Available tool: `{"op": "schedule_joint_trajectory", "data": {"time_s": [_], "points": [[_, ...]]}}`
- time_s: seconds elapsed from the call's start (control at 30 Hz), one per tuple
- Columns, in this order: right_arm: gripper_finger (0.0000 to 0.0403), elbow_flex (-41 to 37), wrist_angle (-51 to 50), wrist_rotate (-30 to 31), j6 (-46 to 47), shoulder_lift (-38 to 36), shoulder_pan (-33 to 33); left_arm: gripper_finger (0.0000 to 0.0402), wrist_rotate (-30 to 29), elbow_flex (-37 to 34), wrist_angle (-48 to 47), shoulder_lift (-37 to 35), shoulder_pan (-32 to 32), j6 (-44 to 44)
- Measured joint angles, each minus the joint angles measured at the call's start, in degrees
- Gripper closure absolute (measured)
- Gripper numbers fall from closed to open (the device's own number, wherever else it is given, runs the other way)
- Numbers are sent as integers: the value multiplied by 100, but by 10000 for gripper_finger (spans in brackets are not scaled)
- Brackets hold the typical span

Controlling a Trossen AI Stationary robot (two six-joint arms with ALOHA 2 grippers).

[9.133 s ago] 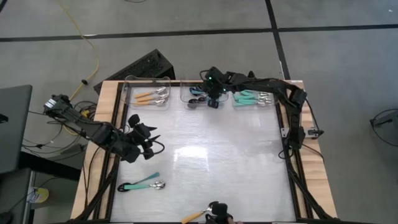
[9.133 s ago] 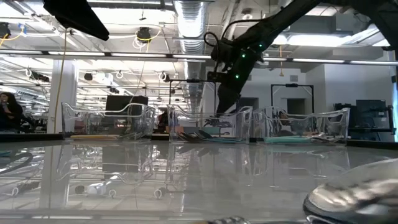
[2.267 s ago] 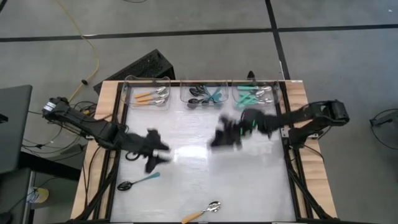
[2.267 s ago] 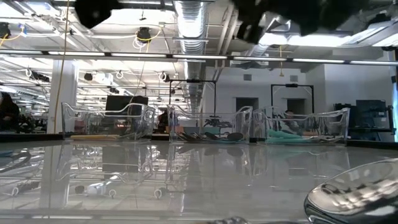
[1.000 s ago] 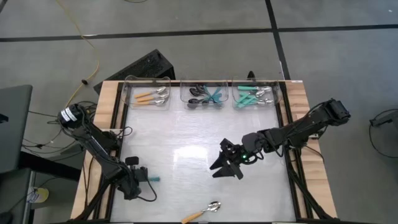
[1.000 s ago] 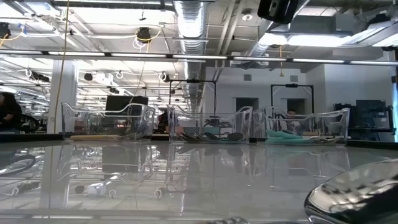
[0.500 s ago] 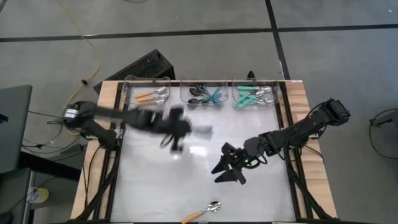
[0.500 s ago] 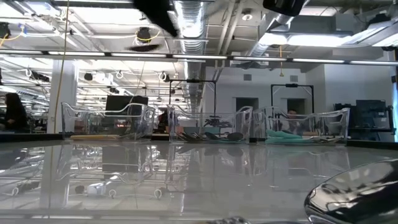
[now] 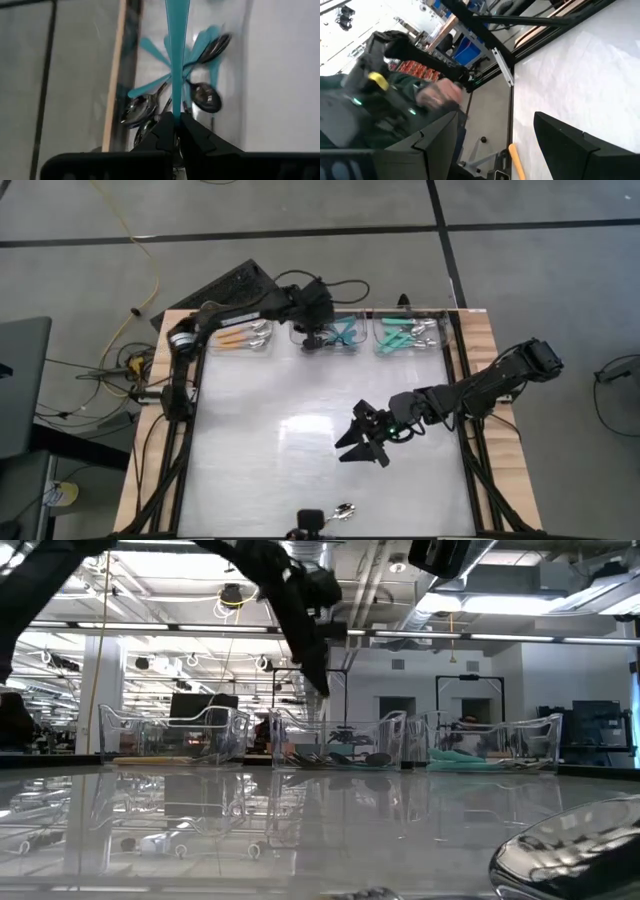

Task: Sort silverware by color (type)
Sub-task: Put the blue spoon into the middle transparent bin, then put the yellow spoon into the left transparent bin

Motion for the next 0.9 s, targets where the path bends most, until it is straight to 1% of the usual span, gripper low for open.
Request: {"op": "schedule_joint_trajectory", "data": {"time_s": [0.17, 0.4, 0.5, 0.6, 0.77, 0.9], "points": [[117, 0, -4, -104, 0, 0, 26, 401, 32, 154, 58, 577, 59, 249], [117, 0, -13, -129, 2, 0, 18, 395, 20, 157, 40, 929, 57, 285], [117, 0, -13, -154, 5, 0, 20, 372, 27, 157, -90, 934, 54, 287], [117, 0, -15, -216, 26, 0, 22, 338, -52, 157, -92, 900, 40, 259], [117, 0, -13, -257, 48, 0, -31, 289, -461, 325, -307, 730, 0, 25], [117, 0, -17, -256, 48, 0, -33, 273, -211, 518, -824, 407, -36, -99]]}}
